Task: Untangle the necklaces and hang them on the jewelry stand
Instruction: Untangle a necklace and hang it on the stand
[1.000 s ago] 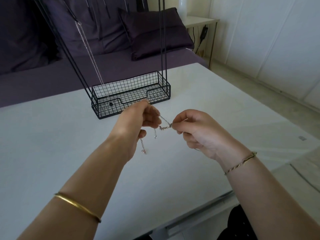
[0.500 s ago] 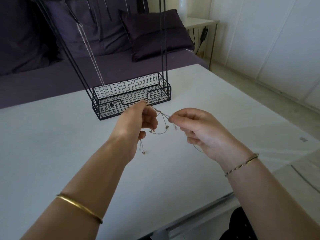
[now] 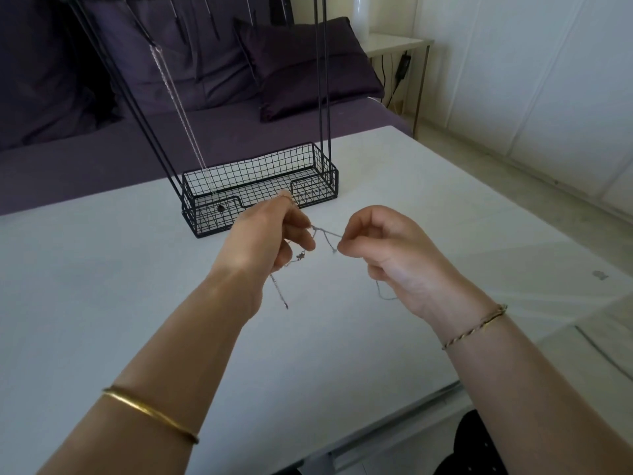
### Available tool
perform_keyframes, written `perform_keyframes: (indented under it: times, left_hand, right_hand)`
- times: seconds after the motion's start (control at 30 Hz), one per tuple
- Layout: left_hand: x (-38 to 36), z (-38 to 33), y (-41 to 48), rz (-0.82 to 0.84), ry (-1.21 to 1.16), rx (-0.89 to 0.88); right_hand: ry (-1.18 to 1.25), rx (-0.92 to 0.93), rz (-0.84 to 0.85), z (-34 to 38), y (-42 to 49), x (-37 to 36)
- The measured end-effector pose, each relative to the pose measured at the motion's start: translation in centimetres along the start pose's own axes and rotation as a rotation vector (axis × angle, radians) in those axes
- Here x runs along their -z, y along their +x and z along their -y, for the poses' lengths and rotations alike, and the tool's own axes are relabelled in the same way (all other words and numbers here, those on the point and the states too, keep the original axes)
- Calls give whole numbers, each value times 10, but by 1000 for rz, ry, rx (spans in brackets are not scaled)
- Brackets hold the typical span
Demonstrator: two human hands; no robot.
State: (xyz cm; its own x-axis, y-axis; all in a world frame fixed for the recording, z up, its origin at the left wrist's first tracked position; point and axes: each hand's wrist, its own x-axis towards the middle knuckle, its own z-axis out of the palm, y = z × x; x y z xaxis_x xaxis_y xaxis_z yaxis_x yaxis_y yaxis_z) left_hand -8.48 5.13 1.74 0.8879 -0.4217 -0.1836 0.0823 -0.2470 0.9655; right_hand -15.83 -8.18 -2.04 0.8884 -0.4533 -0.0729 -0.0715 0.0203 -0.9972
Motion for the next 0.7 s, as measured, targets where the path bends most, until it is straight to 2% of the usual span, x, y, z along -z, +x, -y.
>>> perform_keyframes:
  times: [0.3, 0.6, 0.7]
  left_hand:
    - [0, 1, -3, -152, 337, -151]
    - [2, 2, -1, -181, 455, -174]
    - [1, 2, -2, -186, 520, -206]
  right_hand:
    - [-140, 166, -52, -1, -5, -1]
    - [-429, 422, -199, -13, -1, -11]
    - [-549, 429, -220, -20, 2, -18]
